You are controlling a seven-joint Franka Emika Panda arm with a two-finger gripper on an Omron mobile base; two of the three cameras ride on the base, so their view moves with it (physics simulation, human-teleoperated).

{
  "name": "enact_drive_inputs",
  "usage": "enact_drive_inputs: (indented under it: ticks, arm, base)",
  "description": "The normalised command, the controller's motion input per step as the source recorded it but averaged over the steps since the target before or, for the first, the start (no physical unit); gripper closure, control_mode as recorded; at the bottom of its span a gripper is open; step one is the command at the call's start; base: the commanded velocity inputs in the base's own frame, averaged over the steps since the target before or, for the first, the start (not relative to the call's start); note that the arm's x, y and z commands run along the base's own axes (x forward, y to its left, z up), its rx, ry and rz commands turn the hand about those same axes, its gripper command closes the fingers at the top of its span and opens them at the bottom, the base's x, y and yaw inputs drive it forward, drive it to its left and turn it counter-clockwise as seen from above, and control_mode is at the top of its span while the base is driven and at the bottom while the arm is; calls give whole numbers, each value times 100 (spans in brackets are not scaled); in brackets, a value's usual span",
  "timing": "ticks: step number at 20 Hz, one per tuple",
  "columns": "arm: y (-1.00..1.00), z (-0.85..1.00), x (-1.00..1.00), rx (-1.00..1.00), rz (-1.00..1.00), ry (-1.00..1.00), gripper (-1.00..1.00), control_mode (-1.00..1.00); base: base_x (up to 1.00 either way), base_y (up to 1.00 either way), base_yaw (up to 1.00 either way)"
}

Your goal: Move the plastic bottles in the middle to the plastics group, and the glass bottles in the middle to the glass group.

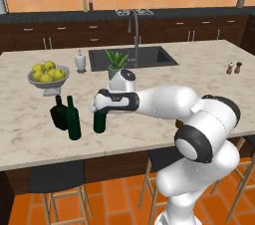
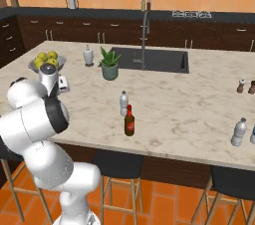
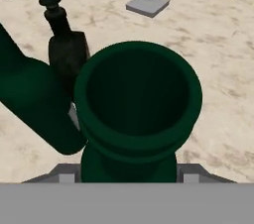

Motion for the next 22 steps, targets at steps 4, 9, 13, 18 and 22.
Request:
enact_drive_inputs:
  ticks: [4,9,13,18,22]
  arm:
    - [7,0,21,0,6,0,100,-100]
    - [6,0,3,0,12,-6,100,-100]
    - [5,0,0,0,24,-8,100,-100]
    - [6,0,2,-7,28,0,100,-100]
    - [26,0,6,-1,28,-1,100,-100]
  base:
    - [0,0,0]
    - [0,0,0]
    - [0,0,0]
    - [0,0,0]
    - [0,0,0]
